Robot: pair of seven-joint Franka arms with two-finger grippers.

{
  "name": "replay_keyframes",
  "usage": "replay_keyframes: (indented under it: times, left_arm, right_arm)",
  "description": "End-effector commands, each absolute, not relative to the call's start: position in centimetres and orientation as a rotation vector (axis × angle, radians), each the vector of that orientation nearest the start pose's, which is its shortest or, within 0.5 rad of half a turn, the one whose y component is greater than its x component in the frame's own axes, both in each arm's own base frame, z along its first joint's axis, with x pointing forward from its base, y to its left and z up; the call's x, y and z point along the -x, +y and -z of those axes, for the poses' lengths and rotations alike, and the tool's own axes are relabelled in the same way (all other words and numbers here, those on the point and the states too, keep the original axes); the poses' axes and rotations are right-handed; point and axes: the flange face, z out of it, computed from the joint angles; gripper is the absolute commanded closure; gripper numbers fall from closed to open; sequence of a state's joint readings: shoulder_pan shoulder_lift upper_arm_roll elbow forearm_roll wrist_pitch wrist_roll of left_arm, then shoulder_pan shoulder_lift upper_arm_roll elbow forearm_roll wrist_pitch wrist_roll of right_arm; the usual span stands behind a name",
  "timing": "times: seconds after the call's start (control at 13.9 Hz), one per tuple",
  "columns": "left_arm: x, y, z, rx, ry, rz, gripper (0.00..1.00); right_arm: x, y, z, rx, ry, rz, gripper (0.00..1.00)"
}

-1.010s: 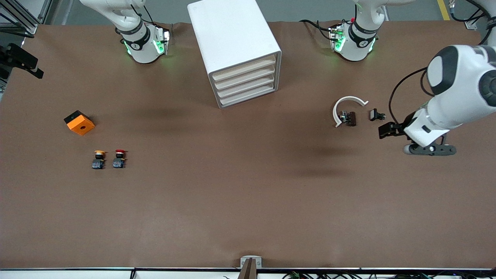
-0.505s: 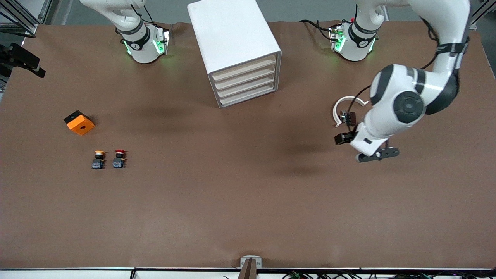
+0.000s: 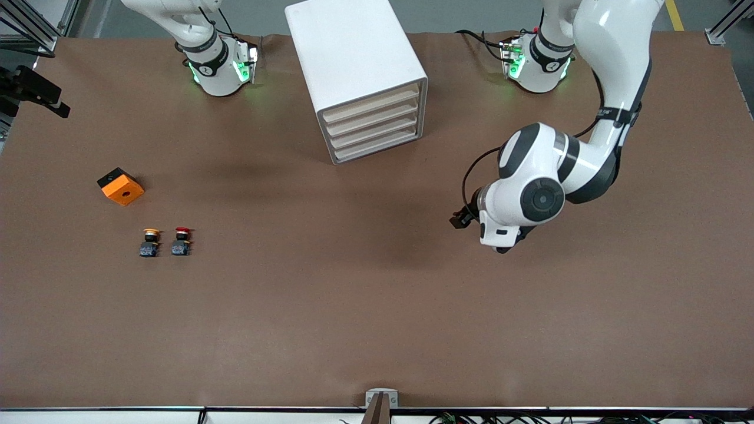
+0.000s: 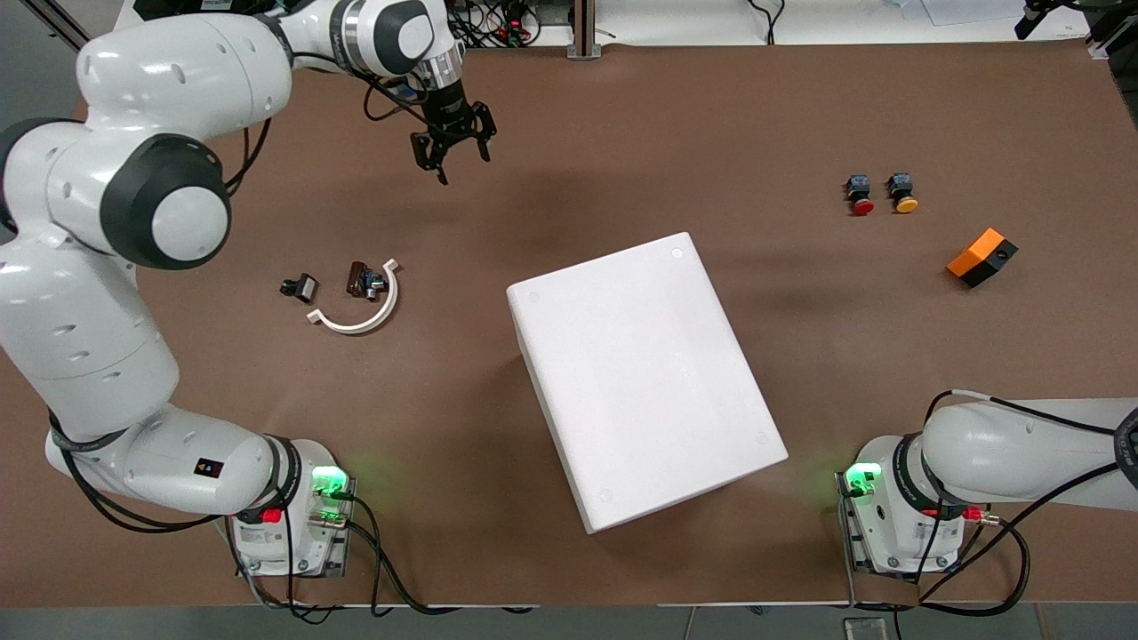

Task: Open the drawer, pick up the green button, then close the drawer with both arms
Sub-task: 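Reach the left gripper toward the white cabinet's drawer, then grasp the drawer front with the left gripper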

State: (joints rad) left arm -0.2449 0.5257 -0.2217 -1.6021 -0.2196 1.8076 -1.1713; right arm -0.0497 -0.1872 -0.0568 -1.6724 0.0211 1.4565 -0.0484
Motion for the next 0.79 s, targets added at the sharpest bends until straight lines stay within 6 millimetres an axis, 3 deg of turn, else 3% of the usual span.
replay_keyframes:
  times: [0.0, 0.36, 0.72]
  left_arm:
    - [-59.1, -30.5, -28.6, 2.574, -1.419, -0.884, 0.0]
    - [-57.7, -32.6, -23.2, 2.063, -1.789, -1.052, 0.0]
    - [-56.3, -33.8, -19.7, 1.549, -1.867, -1.297, 0.0]
  right_arm:
    - [-47.2, -5.1, -66.8, 3.095, 0.109, -0.031, 0.0]
    - [-47.2, -5.2, -66.8, 3.095, 0.109, -0.029, 0.0]
    - [-47.3, -5.4, -66.7, 3.098, 0.108, -0.024, 0.0]
